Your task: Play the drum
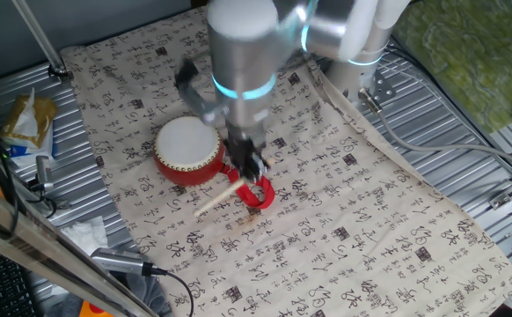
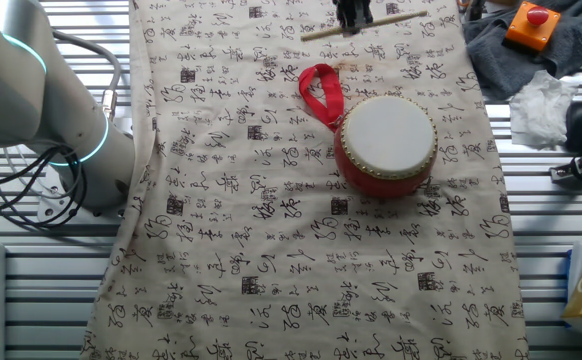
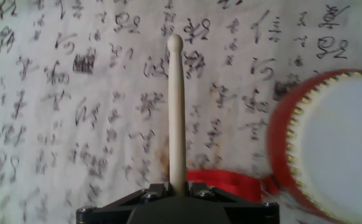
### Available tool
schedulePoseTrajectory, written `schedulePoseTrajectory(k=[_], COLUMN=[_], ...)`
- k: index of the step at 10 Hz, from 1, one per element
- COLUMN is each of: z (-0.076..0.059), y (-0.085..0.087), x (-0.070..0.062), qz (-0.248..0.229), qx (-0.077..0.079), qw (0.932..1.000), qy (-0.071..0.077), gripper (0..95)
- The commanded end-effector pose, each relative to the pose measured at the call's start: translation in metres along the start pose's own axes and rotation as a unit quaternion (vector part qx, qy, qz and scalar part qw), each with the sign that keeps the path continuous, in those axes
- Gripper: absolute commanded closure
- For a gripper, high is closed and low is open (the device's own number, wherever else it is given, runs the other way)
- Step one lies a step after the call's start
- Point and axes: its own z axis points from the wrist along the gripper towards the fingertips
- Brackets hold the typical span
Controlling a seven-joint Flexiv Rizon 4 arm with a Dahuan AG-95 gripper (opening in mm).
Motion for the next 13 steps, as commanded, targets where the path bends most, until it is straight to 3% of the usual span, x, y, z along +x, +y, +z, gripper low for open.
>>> schedulePoseTrajectory(k=[1, 4, 7, 10, 13], z=[0.022, 0.049, 0.072, 0.087, 0.102], y=[0.031, 0.076, 0.117, 0.145, 0.15], x=[-0.012, -0.022, -0.023, -0.019, -0.01], qz=[0.025, 0.066, 0.102, 0.112, 0.103], qx=[0.005, 0.007, 0.013, 0.024, 0.024], qw=[0.9997, 0.9978, 0.9947, 0.9934, 0.9944], qy=[-0.005, -0.004, -0.004, -0.003, -0.008], gripper=[95.0, 95.0, 95.0, 95.0, 95.0])
